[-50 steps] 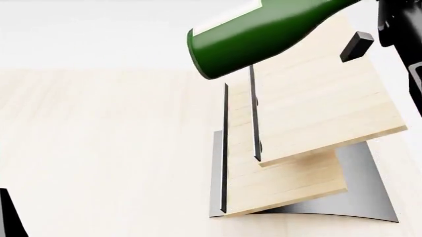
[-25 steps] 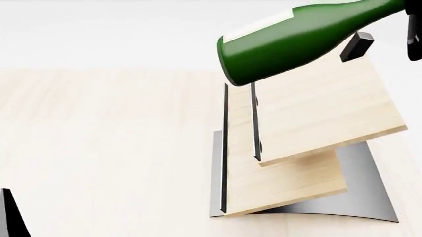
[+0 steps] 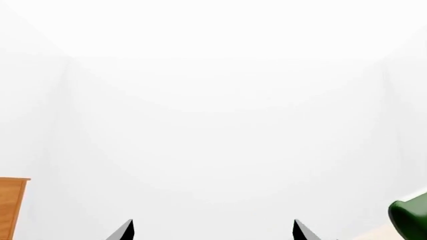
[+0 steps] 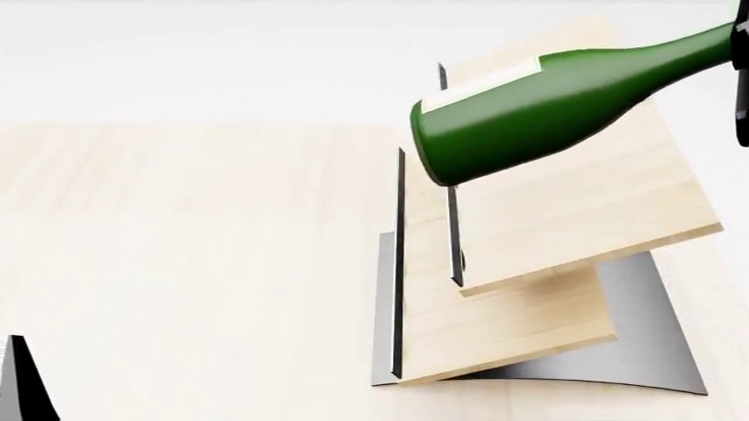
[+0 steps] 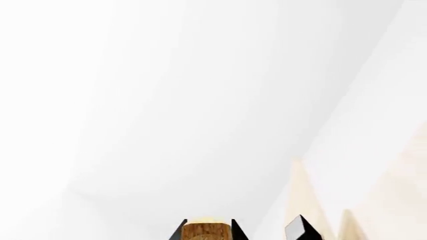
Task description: Put the wine bottle on the wine rack.
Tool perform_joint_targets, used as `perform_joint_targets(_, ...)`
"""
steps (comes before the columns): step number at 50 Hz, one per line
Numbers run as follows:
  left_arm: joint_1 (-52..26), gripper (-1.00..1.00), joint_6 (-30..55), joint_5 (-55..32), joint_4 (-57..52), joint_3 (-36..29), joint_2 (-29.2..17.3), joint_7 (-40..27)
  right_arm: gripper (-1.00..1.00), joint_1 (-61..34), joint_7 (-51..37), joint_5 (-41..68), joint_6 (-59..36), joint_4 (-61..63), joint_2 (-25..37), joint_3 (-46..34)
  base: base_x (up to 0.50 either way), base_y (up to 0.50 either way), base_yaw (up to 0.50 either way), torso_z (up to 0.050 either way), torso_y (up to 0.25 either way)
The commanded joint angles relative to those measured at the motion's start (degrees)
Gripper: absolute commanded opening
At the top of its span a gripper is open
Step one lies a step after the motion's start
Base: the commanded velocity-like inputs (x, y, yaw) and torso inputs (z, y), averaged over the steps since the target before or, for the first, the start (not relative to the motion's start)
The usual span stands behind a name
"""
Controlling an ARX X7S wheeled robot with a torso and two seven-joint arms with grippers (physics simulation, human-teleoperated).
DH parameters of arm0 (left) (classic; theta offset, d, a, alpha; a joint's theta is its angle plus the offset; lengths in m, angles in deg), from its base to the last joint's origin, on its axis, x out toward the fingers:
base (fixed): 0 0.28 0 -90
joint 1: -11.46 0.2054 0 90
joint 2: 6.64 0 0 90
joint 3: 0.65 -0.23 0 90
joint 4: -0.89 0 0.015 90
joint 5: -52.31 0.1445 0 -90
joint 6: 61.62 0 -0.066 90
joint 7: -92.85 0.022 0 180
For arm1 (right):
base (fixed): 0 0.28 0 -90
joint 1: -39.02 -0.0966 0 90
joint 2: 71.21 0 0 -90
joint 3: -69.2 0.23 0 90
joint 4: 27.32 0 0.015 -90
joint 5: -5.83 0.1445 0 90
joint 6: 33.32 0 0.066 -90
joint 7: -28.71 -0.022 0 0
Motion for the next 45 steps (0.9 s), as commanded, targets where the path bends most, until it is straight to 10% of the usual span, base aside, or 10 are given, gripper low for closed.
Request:
perform_joint_targets(1, -0.12, 1.0, 0.33, 0.09, -0.21, -0.22, -0.06, -0.09, -1.0, 0.68, 1.74, -2.02, -0.25, -1.17, -0.11, 0.91, 0.0, 0.0, 0.0, 0.0, 0.0)
perform_joint_targets(45, -0.43, 1.0, -0.27, 0.14, 0.69, -0.88, -0.24, -0.37, -1.0, 3.58, 4.12, -3.09, -0.25, -4.6, -0.9, 0.32, 0.0, 0.0, 0.0, 0.0, 0.001)
